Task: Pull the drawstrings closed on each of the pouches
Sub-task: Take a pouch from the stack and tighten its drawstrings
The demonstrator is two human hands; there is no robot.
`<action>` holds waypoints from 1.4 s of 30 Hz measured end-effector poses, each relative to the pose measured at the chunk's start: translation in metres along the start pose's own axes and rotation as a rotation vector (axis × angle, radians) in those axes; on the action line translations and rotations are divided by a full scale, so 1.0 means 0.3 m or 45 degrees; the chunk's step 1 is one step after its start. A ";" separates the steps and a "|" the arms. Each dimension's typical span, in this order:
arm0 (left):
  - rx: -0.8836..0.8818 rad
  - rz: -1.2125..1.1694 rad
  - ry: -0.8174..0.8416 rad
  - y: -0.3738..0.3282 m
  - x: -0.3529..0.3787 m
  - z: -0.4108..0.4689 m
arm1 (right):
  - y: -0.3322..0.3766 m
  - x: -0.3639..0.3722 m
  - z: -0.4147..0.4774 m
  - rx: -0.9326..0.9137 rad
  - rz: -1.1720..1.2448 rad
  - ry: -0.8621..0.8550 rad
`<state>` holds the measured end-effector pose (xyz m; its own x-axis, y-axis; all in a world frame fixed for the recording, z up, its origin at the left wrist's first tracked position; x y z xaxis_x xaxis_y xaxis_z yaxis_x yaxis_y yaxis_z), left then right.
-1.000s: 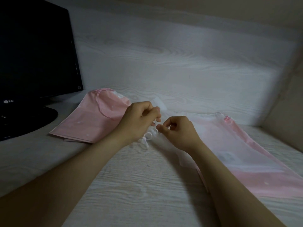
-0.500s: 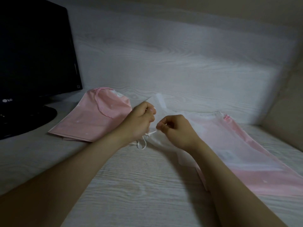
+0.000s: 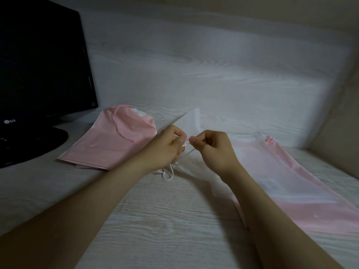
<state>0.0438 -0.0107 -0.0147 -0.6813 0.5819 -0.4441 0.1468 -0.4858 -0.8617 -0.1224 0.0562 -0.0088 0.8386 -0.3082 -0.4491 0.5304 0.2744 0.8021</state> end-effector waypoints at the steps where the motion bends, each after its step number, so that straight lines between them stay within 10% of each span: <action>1: -0.003 0.007 0.011 -0.005 -0.007 0.000 | 0.002 0.000 -0.001 0.002 0.003 -0.014; 14: -0.067 0.156 0.035 -0.019 -0.038 -0.018 | -0.008 -0.015 -0.013 0.079 -0.688 0.001; 25: 0.127 0.575 0.244 -0.030 -0.021 -0.034 | 0.031 -0.058 -0.011 0.313 0.547 0.165; 32: 0.085 0.399 0.199 -0.032 -0.017 -0.034 | 0.038 -0.107 0.011 0.162 1.079 -0.239; 35: 0.013 0.255 0.208 -0.025 -0.019 -0.033 | 0.024 -0.120 0.017 0.115 0.879 -0.367; 38: -0.025 0.159 0.197 -0.027 -0.024 -0.027 | -0.002 -0.106 0.019 0.082 -0.026 -0.385; 42: -0.082 0.042 0.178 -0.016 -0.033 -0.018 | -0.049 -0.051 0.009 0.084 -0.702 -0.049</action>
<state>0.0536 -0.0106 -0.0076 -0.5695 0.6534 -0.4987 0.2167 -0.4659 -0.8579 -0.1432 0.0544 -0.0128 0.4335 -0.4233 -0.7955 0.8794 0.0059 0.4761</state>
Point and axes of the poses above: each hand's wrist, its own z-axis towards the middle knuckle, its own x-axis out of the palm, y = z × x, the point moved 1 cm from there along z, towards the middle knuckle, and after that the axes turned 11 degrees about y, right-handed, at the moved point
